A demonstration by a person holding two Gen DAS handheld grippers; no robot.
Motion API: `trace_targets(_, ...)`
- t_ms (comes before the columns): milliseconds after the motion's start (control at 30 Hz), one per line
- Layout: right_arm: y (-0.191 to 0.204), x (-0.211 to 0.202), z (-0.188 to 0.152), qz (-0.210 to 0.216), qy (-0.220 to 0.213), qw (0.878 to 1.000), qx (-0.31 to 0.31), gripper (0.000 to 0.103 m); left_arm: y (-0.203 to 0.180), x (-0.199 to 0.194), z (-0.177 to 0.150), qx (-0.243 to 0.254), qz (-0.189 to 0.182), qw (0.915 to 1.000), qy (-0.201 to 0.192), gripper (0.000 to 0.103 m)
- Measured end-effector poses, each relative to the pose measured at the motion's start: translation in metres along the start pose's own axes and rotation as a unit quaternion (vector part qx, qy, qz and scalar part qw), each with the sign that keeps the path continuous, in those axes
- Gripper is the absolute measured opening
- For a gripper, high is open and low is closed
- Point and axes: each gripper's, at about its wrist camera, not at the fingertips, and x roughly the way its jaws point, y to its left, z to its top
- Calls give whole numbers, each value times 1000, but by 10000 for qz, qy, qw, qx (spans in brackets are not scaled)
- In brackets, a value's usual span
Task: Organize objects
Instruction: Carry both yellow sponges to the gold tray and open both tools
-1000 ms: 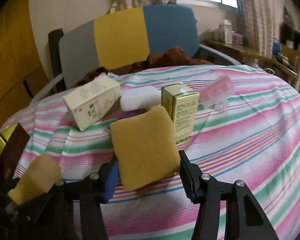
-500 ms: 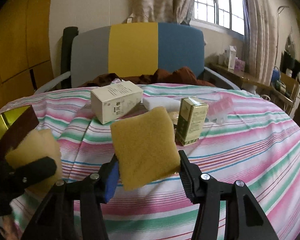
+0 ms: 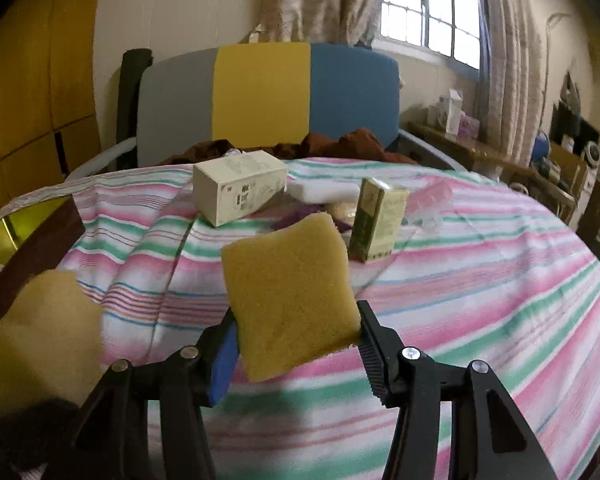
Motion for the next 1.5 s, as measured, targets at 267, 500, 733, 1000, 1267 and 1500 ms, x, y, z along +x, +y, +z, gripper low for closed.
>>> trace_targets(267,39,-19,8,595,167,9980,139,55,43,-56,13,-531,141,9976,-413,77)
trace_targets(500,103,-29,34,1159,73,9931,-133,55,94,-110,31,-1084,376,9899,-833,77)
trace_targets(733,180,-32,56,1807,203,9817,-560,56,177,-151,50,-1868,1070,9716,-982,77)
trace_targets(1000,265,-9,78,2221,760,9649,-1181,57,255,-162,54,-2602,1557,9506,-664,77)
trace_targets(1267,302,26,90,2461,1229,9574,-879,79,292,-147,53,-2796,2124,9363,-36,83)
trace_targets(1500,292,9,88,2475,853,9622,-754,88,294,-153,40,-3011,2112,9298,-136,86)
